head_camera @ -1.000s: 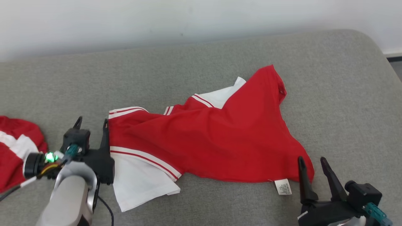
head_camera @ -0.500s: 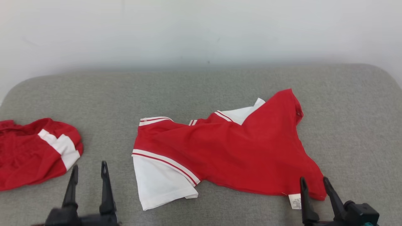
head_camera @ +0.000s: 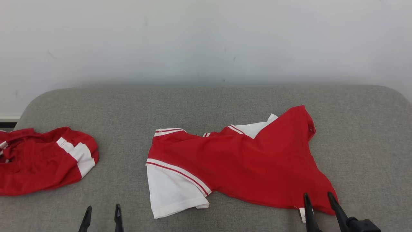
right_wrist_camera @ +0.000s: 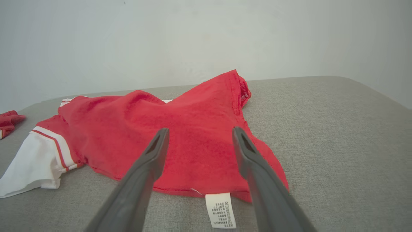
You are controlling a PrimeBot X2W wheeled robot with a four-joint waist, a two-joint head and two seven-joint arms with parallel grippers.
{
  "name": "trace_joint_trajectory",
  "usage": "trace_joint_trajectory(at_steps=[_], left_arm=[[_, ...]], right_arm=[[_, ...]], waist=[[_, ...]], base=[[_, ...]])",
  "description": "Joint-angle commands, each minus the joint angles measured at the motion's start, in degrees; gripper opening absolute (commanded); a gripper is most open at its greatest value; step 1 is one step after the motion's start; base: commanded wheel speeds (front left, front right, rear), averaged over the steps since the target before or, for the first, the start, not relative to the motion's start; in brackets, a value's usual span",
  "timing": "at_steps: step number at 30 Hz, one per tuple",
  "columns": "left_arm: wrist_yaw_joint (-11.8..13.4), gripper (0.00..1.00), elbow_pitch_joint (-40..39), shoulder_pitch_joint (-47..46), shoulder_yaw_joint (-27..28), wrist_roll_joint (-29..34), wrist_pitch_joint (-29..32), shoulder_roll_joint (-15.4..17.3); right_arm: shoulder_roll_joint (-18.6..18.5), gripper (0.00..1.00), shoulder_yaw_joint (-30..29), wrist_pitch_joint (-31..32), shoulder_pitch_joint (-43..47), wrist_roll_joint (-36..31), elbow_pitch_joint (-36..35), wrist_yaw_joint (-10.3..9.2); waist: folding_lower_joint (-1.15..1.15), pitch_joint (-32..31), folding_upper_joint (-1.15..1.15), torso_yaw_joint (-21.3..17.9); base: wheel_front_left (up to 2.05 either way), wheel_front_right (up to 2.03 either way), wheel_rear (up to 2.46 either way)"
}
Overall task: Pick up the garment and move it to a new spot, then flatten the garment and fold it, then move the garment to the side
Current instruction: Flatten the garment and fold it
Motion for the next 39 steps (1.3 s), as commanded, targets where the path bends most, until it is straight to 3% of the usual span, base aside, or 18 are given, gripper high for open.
trace_joint_trajectory(at_steps=[1, 18, 39], left_arm=[[-0.08, 1.00, 0.29, 0.85, -0.11, 0.68, -0.18, -0.19], [-1.47, 1.00, 8.88, -0.53, 0.13, -0.37, -0.19, -0.48], [-1.27, 1.00, 8.72, -0.62, -0.14, -0.11, -0.19, -0.55]], right_arm=[[-0.10, 1.00, -0.25, -0.38, 0.69, -0.63, 0.14, -0.13], [-0.70, 1.00, 1.64, -1.25, 0.41, -3.74, -0.01, -0.13], [-0.94, 1.00, 1.69, -1.27, -0.21, -1.25, -0.16, -0.13]], waist=[[0.01, -0.14, 0.00, -0.46], [0.01, 0.10, 0.00, -4.52], [0.01, 0.84, 0.00, -5.29]], base=[[0.00, 0.00, 0.00], [0.00, 0.00, 0.00], [0.00, 0.00, 0.00]])
